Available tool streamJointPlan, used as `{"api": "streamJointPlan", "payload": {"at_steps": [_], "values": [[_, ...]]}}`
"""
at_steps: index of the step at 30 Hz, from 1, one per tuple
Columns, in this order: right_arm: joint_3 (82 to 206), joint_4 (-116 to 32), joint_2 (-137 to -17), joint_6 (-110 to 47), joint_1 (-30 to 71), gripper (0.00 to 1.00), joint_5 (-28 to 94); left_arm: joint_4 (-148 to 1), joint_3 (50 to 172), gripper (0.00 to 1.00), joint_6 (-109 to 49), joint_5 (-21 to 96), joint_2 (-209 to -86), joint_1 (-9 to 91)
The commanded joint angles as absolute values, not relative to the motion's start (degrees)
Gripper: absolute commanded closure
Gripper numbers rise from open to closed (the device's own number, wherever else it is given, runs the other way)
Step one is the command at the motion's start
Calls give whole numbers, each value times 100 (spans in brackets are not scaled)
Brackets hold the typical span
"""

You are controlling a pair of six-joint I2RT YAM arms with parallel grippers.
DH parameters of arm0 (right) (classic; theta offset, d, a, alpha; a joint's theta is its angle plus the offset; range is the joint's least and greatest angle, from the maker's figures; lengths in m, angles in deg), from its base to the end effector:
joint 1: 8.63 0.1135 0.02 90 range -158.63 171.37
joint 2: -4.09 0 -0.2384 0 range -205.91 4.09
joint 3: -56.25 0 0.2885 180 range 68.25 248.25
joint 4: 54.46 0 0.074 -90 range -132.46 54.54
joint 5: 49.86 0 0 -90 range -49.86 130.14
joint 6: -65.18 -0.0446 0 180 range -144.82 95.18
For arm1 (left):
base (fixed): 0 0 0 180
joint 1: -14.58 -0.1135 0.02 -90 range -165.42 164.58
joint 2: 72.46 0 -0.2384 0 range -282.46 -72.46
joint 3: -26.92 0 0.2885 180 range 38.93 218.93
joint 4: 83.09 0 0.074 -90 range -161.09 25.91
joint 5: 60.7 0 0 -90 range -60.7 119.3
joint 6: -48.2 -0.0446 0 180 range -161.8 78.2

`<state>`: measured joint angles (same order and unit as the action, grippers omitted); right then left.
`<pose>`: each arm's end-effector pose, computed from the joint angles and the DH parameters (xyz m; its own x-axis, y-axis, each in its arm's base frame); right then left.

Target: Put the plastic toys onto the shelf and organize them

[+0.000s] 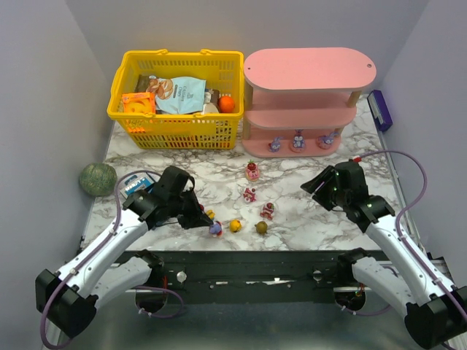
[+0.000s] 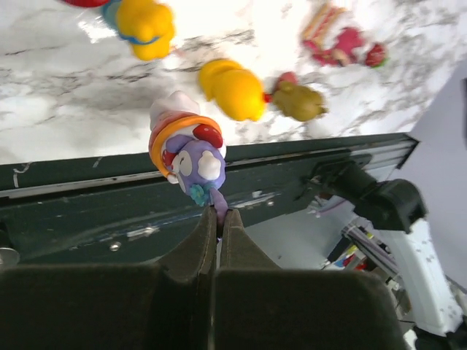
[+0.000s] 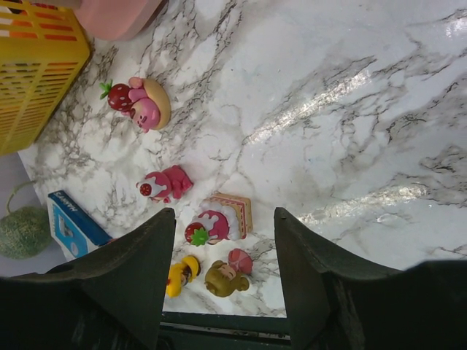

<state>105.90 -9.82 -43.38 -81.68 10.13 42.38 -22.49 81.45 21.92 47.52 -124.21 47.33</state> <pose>0.2227 0.0738 0.2201 -0.5957 0.6813 -0.4254 0.3745 0.7041 0.6033 0.1796 -0.1321 0.2162 -0.9015 -0.4328 0.0015 -0.3487 0.7244 -0.5947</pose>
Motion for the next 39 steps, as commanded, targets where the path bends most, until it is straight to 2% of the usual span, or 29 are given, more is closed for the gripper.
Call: {"api": "streamJointPlan", "payload": {"at_steps": [1,7,10,15,22,29,39], "values": [[10648,-854,-4320,-8081,938,36,4489,-1801,9261,100,2403,4433,-12554,4763],[10876,-740,-4355,-8046,894,36,4621,-1844,10220,100,2771,4266,-13116,4754],[10973,-634,-4416,-8046,859,36,4673,-2002,10720,100,2886,3829,-13625,4754],[11184,-441,-4496,-8019,815,36,4726,-1967,11730,100,3150,3159,-14908,4754],[11387,-239,-4381,-8002,771,36,4902,-1536,13716,100,3449,3035,-16763,4754],[11685,192,-4083,-7976,754,36,5244,-2063,14255,100,3677,3238,-17642,4736],[11905,807,-3635,-7932,736,36,5605,-2573,14334,100,4177,2835,-17960,4719]]}}
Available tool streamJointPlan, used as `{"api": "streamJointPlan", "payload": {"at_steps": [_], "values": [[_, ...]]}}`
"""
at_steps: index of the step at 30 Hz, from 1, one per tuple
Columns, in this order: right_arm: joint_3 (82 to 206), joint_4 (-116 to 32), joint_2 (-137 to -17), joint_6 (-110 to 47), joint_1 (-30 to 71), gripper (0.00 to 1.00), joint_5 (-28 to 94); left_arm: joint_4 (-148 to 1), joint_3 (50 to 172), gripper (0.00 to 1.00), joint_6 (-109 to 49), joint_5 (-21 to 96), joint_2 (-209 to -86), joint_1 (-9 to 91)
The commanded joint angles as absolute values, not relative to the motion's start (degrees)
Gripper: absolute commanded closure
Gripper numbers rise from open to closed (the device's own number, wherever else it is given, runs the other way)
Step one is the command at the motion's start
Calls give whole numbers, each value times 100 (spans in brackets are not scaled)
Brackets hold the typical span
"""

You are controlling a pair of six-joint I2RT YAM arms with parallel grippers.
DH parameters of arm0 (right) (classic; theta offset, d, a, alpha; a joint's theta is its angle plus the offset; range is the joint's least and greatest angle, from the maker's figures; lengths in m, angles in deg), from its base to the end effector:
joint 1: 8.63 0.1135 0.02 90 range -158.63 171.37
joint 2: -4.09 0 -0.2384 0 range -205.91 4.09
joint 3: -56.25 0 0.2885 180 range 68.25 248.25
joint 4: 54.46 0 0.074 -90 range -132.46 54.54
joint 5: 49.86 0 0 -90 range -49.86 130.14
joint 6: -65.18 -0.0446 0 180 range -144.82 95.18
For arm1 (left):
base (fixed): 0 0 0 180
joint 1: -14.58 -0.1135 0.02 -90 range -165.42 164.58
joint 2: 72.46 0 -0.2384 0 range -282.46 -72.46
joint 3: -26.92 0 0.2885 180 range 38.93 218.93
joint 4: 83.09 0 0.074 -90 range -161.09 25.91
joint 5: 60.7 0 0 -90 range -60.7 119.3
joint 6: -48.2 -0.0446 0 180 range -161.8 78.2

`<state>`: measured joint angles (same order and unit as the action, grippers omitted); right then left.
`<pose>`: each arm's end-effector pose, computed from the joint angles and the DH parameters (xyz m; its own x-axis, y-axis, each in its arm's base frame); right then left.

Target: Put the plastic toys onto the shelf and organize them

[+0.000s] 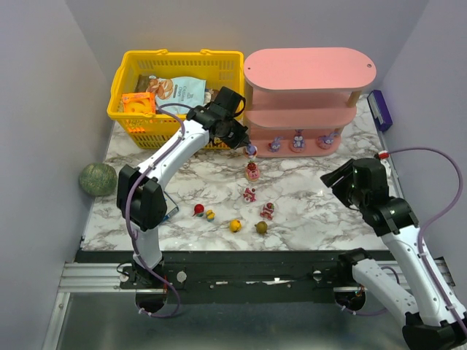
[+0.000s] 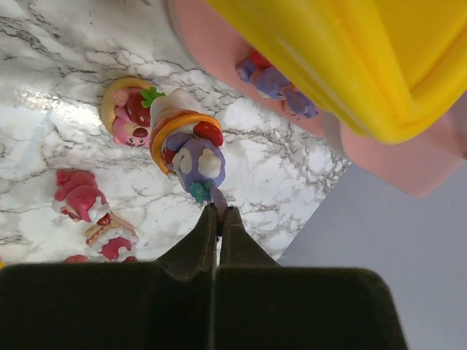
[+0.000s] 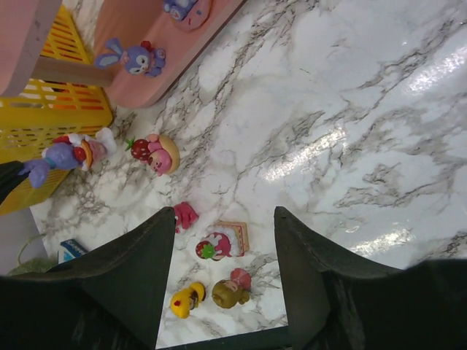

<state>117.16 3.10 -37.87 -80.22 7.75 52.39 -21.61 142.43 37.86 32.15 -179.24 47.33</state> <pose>0.2017 0.0494 0.2932 -0.4359 0.7103 -0.5527 0.4266 0.7038 0.5680 0.3737 -0.2430 0.2912 -0.6766 -0.7330 -0.0697 -0.5571 0.5715 -0.6026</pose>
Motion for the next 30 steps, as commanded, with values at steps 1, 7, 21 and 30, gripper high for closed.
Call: {"api": "streamJointPlan", "payload": {"at_steps": [1,7,21,30], "values": [[11914,833,-3600,-7940,736,36,5614,-2591,14299,100,4257,2816,-17968,4727],[12037,948,-3581,-7870,736,36,5676,-2881,14220,100,4740,2596,-18091,4789],[12090,1141,-3547,-7712,736,36,5772,-2898,14510,100,5698,1357,-18329,5316],[12072,1194,-3494,-7571,736,36,5755,-2531,14931,100,6437,733,-18452,5580]]}}
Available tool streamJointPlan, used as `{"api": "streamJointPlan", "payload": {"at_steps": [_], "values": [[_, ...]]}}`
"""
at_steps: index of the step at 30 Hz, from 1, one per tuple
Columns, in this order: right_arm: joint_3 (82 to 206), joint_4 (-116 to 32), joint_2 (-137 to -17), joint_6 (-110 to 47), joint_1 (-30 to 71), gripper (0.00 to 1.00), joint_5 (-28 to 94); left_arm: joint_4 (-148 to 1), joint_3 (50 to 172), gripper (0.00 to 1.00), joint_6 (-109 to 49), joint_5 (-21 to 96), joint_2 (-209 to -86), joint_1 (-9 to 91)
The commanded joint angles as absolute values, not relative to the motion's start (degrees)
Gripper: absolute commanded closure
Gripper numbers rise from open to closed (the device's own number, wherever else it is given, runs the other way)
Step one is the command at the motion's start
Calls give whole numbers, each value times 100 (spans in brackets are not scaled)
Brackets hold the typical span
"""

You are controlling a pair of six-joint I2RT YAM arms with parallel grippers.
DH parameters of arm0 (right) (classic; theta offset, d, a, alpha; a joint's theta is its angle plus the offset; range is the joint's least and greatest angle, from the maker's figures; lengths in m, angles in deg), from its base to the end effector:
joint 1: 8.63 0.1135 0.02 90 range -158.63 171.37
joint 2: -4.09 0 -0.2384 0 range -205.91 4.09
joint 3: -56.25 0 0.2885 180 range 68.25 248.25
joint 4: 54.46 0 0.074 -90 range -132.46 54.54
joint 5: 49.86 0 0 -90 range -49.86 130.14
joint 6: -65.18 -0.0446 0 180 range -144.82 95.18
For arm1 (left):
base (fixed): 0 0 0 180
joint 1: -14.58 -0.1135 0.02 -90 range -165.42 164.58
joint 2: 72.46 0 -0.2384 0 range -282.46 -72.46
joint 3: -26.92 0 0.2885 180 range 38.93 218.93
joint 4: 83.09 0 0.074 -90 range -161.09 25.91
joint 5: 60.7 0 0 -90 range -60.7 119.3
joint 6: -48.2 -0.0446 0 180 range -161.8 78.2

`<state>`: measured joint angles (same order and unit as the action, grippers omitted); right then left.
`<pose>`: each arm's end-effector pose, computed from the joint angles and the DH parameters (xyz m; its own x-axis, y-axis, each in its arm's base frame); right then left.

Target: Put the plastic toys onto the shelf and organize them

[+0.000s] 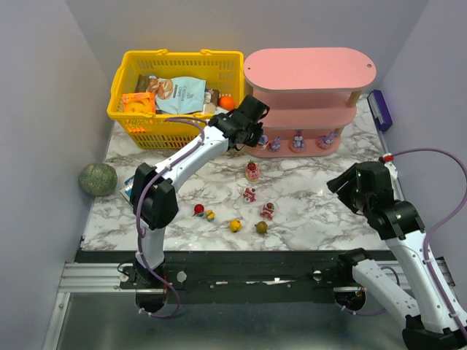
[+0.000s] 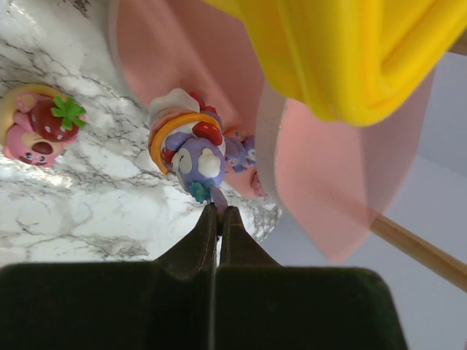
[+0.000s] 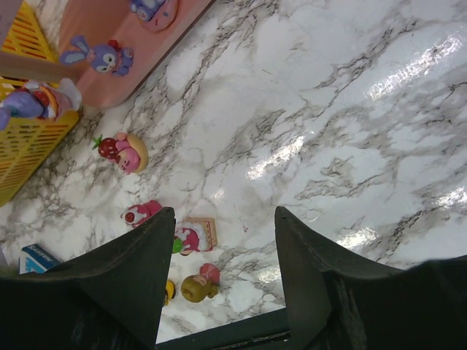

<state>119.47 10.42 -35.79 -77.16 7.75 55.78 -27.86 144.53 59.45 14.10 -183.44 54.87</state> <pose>0.1852 0.0419 0.3031 -0.4504 0.6622 -0.5988 0.4560 0.7473 0.4833 0.3656 -0.2946 0.2816 -0.3707 -0.9266 -0.0639 -0.6571 0.3103 -0.6870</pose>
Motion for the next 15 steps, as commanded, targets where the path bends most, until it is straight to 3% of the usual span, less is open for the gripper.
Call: {"api": "streamJointPlan", "payload": {"at_steps": [1,15], "values": [[12064,1194,-3468,-7563,736,35,5755,-2416,15114,100,6446,628,-18461,5615],[11870,1194,-3327,-7352,727,35,5491,-2168,13808,100,7324,179,-17433,6081]]}}
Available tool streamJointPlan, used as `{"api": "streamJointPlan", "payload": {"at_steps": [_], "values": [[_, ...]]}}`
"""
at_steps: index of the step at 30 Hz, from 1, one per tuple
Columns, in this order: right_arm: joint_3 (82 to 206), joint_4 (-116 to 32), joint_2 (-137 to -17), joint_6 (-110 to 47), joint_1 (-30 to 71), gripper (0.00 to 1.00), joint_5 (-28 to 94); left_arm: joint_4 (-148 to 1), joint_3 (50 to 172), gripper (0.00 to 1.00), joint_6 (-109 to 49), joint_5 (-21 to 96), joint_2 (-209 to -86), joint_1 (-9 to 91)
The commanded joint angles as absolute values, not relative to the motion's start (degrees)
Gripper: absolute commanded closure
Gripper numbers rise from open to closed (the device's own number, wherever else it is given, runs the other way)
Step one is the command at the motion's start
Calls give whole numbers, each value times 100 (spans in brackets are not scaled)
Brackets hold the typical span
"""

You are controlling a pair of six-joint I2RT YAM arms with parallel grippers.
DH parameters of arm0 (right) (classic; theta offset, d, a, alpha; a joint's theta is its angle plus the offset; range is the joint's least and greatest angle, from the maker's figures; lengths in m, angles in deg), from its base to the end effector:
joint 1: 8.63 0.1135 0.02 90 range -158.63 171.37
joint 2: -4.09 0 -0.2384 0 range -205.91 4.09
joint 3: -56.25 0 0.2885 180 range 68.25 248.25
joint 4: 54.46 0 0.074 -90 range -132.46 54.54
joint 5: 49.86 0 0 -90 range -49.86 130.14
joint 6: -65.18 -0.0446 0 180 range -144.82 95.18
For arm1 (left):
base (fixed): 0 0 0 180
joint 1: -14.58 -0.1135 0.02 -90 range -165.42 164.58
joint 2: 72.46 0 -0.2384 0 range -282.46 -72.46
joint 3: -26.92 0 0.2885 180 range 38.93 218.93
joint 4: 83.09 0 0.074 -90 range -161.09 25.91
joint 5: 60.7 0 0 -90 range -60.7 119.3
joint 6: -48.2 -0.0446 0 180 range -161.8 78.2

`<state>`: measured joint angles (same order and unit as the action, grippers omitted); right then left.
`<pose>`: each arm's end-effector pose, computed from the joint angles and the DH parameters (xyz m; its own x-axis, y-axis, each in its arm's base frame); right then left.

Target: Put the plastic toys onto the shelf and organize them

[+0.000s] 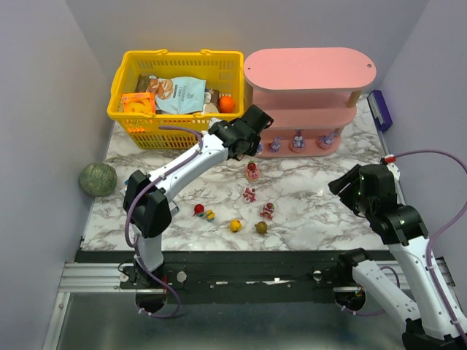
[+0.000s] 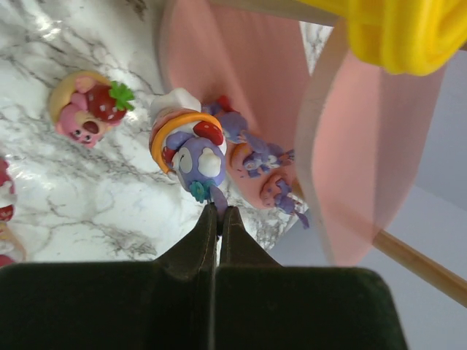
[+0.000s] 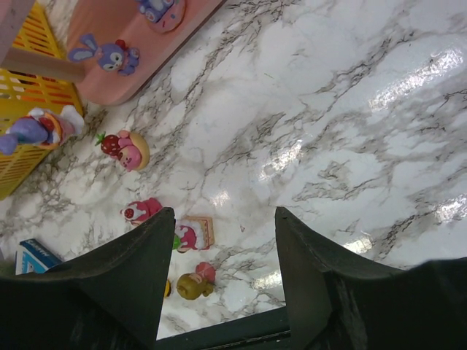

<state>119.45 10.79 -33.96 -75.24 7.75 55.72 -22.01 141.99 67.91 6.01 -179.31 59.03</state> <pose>0.1788 0.0401 0.3077 -0.4512 0.6412 -0.6207 0.4288 0.7657 0.4793 0.3293 -0.2984 0.2913 -0.2532 -0.9629 -0.0931 -0.6952 0.2480 -0.6747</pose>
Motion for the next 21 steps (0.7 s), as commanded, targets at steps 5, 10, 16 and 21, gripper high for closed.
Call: {"api": "streamJointPlan", "payload": {"at_steps": [5,10,16,21], "values": [[11826,1159,-3301,-7264,736,35,5315,-2723,13200,100,7711,267,-17265,6072],[11844,1212,-3222,-7202,736,36,5280,-2828,13332,100,8001,205,-17388,6020],[11888,1317,-3116,-7202,736,36,5306,-2969,13446,100,8221,328,-17608,5914],[11923,1379,-3081,-7211,736,36,5359,-2995,13525,100,8327,407,-17819,5870]]}}
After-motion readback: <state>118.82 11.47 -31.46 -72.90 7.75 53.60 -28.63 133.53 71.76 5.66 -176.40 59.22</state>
